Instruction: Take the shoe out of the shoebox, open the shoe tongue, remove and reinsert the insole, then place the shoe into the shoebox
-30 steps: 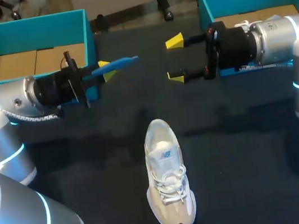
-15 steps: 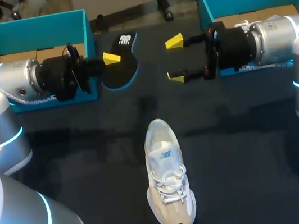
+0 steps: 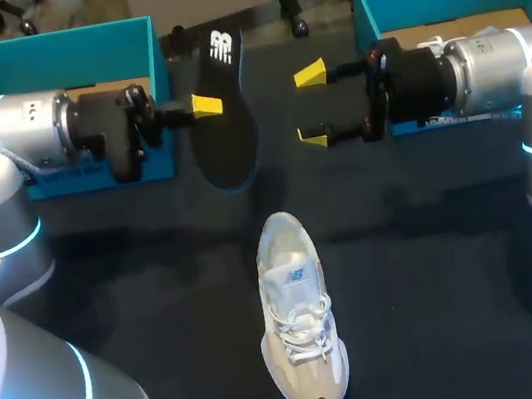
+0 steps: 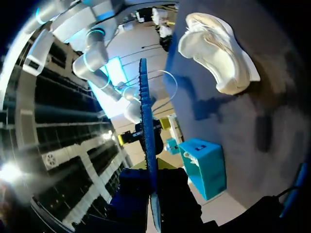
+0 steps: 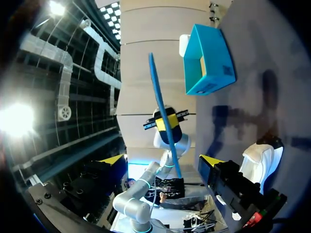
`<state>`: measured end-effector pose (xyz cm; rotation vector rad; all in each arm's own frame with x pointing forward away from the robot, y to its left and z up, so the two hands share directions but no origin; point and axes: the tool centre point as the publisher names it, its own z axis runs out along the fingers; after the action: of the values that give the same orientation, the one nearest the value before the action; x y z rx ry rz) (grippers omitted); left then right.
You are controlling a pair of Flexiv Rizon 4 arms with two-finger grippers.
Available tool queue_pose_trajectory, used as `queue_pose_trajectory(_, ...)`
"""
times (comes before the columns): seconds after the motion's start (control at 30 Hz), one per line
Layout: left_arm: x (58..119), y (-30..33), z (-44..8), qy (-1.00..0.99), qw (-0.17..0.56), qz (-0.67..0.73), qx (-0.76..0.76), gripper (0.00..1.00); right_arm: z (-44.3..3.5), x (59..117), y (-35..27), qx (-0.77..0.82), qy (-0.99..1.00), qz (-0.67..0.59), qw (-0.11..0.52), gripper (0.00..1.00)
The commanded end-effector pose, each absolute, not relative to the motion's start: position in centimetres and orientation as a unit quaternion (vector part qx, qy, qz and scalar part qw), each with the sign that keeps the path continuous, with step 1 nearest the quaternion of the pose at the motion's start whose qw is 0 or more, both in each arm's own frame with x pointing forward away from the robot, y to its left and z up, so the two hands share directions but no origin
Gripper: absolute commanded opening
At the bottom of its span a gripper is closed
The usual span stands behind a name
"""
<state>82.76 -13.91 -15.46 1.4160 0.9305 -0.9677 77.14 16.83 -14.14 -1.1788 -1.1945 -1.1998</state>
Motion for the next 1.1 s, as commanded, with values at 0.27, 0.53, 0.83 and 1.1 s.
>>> queue_pose_trajectory(0.27, 83.1, -14.4, -16.0, 0.389, 0.575, -0.384, 0.608, 0.0, -14.4, 77.4, 17.1, -0.493, -0.498, -0.498, 0.51, 1.0)
queue_pose_trajectory(0.53, 82.7, -14.4, -15.9, 0.412, 0.558, -0.439, 0.571, 0.0, -15.0, 77.2, 17.7, -0.479, -0.537, -0.513, 0.468, 1.0)
queue_pose_trajectory(0.83, 82.4, -14.2, -16.0, 0.448, 0.553, -0.465, 0.526, 0.0, -15.4, 77.2, 19.0, -0.477, -0.573, -0.504, 0.435, 1.0)
queue_pose_trajectory(1.1, 82.4, -14.2, -16.0, 0.448, 0.553, -0.465, 0.526, 0.0, -15.4, 77.2, 19.0, -0.477, -0.573, -0.504, 0.435, 1.0)
